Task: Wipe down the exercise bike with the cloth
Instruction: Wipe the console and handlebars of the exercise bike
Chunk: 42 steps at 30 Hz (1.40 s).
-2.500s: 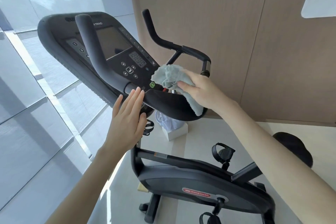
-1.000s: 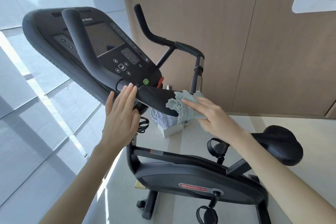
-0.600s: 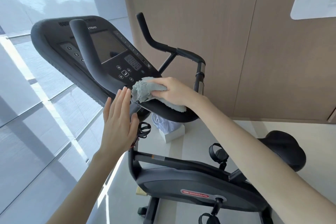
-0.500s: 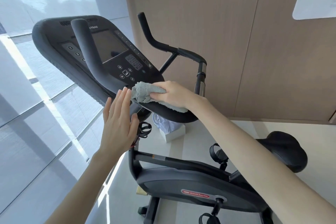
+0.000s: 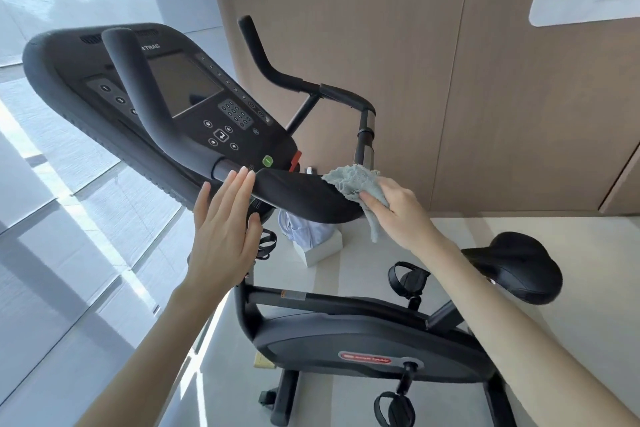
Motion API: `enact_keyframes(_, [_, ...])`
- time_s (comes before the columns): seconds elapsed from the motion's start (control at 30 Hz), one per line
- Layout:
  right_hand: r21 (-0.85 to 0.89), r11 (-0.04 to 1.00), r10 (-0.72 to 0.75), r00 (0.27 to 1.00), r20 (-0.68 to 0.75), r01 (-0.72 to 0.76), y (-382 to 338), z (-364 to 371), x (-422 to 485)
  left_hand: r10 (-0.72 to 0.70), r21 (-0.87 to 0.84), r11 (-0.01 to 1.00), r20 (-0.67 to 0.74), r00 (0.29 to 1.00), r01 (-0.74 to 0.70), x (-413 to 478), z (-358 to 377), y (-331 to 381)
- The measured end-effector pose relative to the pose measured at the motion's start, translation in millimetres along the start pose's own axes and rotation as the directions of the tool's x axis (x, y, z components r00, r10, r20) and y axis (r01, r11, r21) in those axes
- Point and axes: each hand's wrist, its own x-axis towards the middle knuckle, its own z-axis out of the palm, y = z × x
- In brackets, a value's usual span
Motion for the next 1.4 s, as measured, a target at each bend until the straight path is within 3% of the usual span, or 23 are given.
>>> enact_keyframes(0.1, [0.199, 0.975, 0.137, 0.97, -0.201, -0.096, -6.8, 30.0, -26.3, -0.006, -0.008, 1.0, 0.004, 1.0, 0.006, -0.1, 0.7, -0.5])
enact_keyframes(0.17, [0.322, 0.936, 0.253, 0.908, -0.333, -0.142, -19.6, 54.5, -35.3, 0.002, -0.012, 1.0, 0.01, 1.0, -0.002, -0.6, 0.0, -1.5])
enact_keyframes(0.3, [0.412, 0.909, 0.289, 0.804, -0.519, -0.06, -48.5, 85.5, -40.5, 0.028, -0.015, 1.0, 0.027, 0.999, -0.027, -1.6, -2.6, -6.7])
enact_keyframes(0.4, [0.375, 0.927, 0.24, 0.786, -0.569, -0.011, -65.3, 103.9, -42.8, 0.043, -0.026, 0.999, 0.024, 0.999, -0.043, -0.9, -3.7, -10.1])
enact_keyframes(0.5, [0.292, 0.954, 0.233, 0.787, -0.572, -0.07, -78.5, 124.3, -45.2, 0.045, -0.047, 0.998, 0.004, 0.999, -0.045, -2.0, -5.4, -15.5])
enact_keyframes(0.63, [0.056, 0.994, 0.109, 0.784, -0.611, -0.094, -97.1, 142.9, -43.1, 0.047, -0.063, 0.997, -0.018, 0.999, -0.048, -3.3, -9.9, -27.7])
enact_keyframes(0.87, [-0.367, 0.915, -0.071, 0.827, -0.557, -0.169, -117.6, 150.8, -31.3, 0.015, -0.067, 0.998, -0.035, 0.999, -0.017, -5.7, -9.9, -40.8])
enact_keyframes(1.07, [-0.617, 0.787, -0.283, 0.881, -0.38, -0.014, -128.5, 135.0, -3.5, 0.003, -0.092, 0.996, -0.042, 0.999, -0.007, -5.5, -4.9, -42.6])
enact_keyframes(1.17, [-0.719, 0.687, -0.413, 0.87, -0.27, 0.102, -104.8, 118.7, -9.7, -0.001, -0.123, 0.992, -0.058, 0.998, -0.006, -5.2, -2.2, -36.3])
enact_keyframes(1.27, [-0.748, 0.629, -0.522, 0.827, -0.208, 0.209, -69.8, 96.2, -23.0, 0.0, -0.138, 0.99, -0.06, 0.998, -0.008, -5.9, 1.1, -27.0])
enact_keyframes(1.4, [-0.66, 0.642, -0.592, 0.799, -0.104, 0.39, -24.3, 61.4, -33.0, 0.026, -0.127, 0.991, -0.029, 0.999, -0.03, -6.5, 2.2, -14.7])
